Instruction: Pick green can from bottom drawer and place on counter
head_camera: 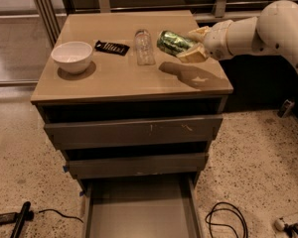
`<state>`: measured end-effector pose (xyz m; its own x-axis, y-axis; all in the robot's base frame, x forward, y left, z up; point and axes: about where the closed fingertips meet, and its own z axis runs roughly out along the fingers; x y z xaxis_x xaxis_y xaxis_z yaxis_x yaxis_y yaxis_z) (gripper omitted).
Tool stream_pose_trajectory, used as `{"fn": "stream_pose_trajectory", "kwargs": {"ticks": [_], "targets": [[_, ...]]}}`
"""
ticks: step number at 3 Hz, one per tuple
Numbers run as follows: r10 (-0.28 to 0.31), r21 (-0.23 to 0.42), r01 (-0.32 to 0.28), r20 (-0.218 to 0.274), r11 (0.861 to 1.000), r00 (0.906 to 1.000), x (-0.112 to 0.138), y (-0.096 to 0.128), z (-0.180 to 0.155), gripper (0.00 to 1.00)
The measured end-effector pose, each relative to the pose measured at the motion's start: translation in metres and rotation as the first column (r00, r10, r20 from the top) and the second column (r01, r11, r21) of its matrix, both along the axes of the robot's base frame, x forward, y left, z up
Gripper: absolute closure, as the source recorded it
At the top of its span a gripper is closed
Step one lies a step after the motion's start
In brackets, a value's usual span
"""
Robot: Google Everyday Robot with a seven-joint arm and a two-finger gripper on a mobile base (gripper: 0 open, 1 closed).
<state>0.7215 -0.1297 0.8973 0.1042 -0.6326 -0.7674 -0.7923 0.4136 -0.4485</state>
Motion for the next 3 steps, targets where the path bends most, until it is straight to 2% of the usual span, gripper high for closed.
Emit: {"fn": "stream_pose_trajectory", "kwargs": {"ticks": [1,3], "targets": [[-0.055,-0.009,0.055,-0.043,0.998,0.9976,-0.01,-0.021,-0.021,1.0],[-0.049,-0.058,0.043,-0.107,0.997,0.993,-0.025,-0.031,-0.047,1.0]]}}
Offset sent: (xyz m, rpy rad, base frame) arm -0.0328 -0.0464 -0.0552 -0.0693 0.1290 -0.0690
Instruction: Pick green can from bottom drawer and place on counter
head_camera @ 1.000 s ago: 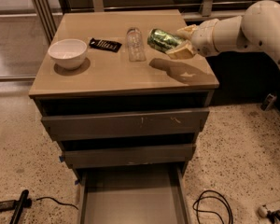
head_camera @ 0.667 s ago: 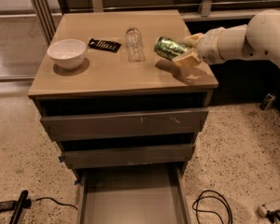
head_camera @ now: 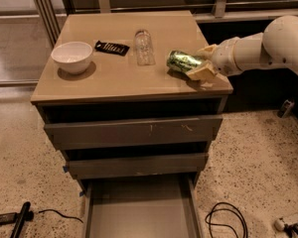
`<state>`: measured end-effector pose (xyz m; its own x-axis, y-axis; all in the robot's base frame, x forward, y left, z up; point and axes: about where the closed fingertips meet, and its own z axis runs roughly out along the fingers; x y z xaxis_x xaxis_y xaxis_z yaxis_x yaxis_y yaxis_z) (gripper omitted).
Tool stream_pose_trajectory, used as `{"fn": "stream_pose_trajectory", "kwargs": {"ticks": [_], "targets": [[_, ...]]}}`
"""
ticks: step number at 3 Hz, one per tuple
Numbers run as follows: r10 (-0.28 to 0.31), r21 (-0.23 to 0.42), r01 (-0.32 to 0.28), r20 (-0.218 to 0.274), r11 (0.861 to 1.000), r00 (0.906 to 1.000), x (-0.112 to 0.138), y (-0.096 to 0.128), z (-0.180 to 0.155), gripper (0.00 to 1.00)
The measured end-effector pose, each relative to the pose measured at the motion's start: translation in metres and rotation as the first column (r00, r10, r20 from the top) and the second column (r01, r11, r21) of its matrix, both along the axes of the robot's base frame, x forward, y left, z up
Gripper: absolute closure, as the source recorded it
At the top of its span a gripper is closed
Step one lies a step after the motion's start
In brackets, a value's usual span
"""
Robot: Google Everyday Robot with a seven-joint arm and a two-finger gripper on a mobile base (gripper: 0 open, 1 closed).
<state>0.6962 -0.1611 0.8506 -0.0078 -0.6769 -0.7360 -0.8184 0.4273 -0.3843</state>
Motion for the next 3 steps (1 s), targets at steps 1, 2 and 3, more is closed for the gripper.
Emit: {"fn": "stream_pose_trajectory", "kwargs": {"ticks": [1,2,3], "targets": [[0.002,-0.003,-0.002,-0.004,1.0,1.0,-0.0009,-0.0001,-0.0014,0.87],[0.002,-0.003,-0.002,-0.004,1.0,1.0,-0.0009,-0.0001,-0.0014,0.63],[0.002,-0.003,-0.002,-0.004,1.0,1.0,-0.0009,-0.0001,-0.0014,0.4]]}}
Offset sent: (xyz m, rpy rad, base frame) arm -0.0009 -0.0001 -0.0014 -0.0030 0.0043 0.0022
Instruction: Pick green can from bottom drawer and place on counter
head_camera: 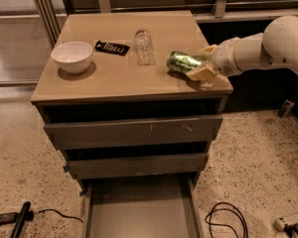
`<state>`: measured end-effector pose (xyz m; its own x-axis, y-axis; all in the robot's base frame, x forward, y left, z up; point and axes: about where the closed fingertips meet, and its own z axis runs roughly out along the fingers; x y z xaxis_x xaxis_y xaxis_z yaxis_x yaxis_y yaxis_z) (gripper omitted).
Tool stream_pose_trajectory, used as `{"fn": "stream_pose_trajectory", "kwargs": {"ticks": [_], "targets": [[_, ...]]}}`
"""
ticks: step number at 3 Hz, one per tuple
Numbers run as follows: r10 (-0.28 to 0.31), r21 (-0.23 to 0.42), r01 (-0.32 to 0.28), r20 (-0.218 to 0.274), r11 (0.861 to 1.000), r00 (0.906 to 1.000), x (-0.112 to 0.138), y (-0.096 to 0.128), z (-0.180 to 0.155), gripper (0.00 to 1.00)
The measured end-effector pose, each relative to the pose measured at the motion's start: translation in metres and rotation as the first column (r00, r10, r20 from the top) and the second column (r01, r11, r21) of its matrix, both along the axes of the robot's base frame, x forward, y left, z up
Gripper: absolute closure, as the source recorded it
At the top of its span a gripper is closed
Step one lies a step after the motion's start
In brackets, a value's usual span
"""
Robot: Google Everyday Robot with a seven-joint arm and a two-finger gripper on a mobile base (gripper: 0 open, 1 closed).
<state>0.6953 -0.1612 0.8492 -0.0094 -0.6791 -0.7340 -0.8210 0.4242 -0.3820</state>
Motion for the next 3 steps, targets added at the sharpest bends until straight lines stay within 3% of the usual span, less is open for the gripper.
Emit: {"fn": "stream_pose_trajectory", "kwargs": {"ticks": [1,2,3], "targets": [[0.0,0.0,0.0,0.0,1.0,1.0,0.0,0.0001,0.0,0.17],[0.0,0.0,0.0,0.0,1.0,1.0,0.0,0.0001,-0.0001,0.0],[0.0,0.0,0.0,0.0,1.0,1.0,0.0,0.0001,-0.0001,0.0]]}}
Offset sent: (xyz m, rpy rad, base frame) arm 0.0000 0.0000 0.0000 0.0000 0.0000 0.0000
